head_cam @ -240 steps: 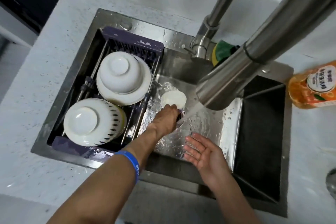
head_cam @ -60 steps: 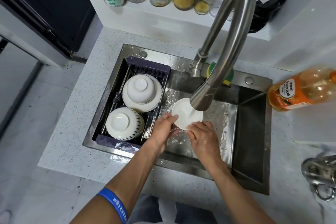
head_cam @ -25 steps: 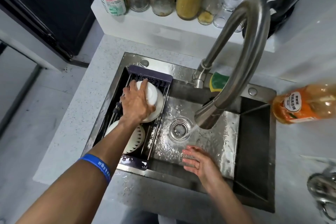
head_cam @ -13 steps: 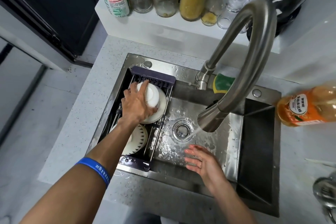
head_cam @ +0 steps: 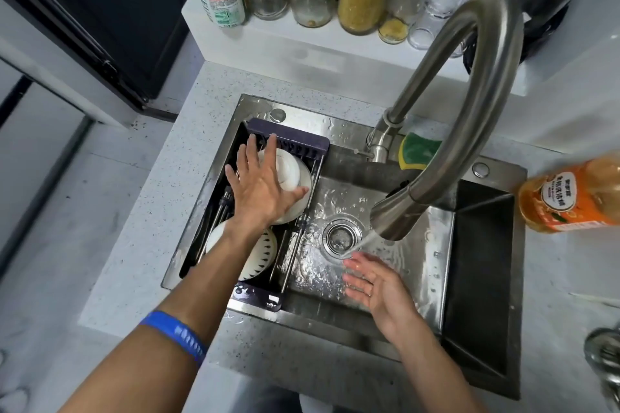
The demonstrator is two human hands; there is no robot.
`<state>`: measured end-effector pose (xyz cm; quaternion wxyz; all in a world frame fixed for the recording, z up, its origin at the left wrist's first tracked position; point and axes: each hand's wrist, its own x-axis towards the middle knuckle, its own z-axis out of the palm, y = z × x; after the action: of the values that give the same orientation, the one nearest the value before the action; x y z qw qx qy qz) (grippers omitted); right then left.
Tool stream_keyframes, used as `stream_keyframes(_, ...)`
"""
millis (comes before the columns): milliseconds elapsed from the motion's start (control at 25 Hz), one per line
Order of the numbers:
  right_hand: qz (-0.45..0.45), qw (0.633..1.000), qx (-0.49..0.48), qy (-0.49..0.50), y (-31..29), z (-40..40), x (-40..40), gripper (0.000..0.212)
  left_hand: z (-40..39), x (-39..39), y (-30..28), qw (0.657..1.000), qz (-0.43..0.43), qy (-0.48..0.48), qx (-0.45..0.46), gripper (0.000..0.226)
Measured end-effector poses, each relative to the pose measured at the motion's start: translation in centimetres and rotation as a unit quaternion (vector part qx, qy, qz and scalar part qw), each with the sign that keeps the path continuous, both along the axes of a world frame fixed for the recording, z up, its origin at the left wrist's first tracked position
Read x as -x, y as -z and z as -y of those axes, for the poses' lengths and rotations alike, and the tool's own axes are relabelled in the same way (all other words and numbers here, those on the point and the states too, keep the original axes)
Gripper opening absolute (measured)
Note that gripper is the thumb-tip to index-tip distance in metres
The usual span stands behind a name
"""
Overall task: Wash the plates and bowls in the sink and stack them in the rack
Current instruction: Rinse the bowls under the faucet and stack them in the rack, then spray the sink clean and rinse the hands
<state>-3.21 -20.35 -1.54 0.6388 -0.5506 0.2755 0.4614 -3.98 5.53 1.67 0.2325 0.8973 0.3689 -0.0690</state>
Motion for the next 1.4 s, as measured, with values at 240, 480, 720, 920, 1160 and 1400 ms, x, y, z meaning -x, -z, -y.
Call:
stream_keyframes(240, -0.023, 0.99, -0.038, 0.132, -2.2, -5.1, -3.5, 0.027, 8.2, 3.1, -0.4, 0.985, 0.161, 0.006, 0.06, 0.066)
stream_keyframes(480, 0.005, 0.981, -0.011, 0.196, -2.9, -7.0, -3.7, 0.037, 15.0, 0.4, 1.7, 0.743, 0.17, -0.328, 0.558, 0.036)
stream_keyframes(720, 0.075, 0.975, -0.004, 0.209, -4.0, -5.4, -2.9, 0.012, 15.9, -2.1, 0.6, 0.764, 0.164, -0.332, 0.529, 0.038)
stream_keyframes(920, 0.271, 0.959, 0.055, -0.066, -7.6, -0.6, -4.0, 0.025, 15.2, -1.3, 0.4, 0.809, 0.109, -0.253, 0.519, 0.036)
stream_keyframes(1160, 0.467, 0.846, -0.011, -0.259, -13.9, 1.8, -5.6, 0.028, 15.5, -2.0, -1.9, 0.834, 0.094, -0.174, 0.514, 0.013)
stream_keyframes(1400, 0.348, 0.913, 0.048, -0.204, -7.5, 3.5, -9.5, 0.013, 14.7, -0.7, -0.5, 0.82, 0.136, -0.183, 0.525, 0.019)
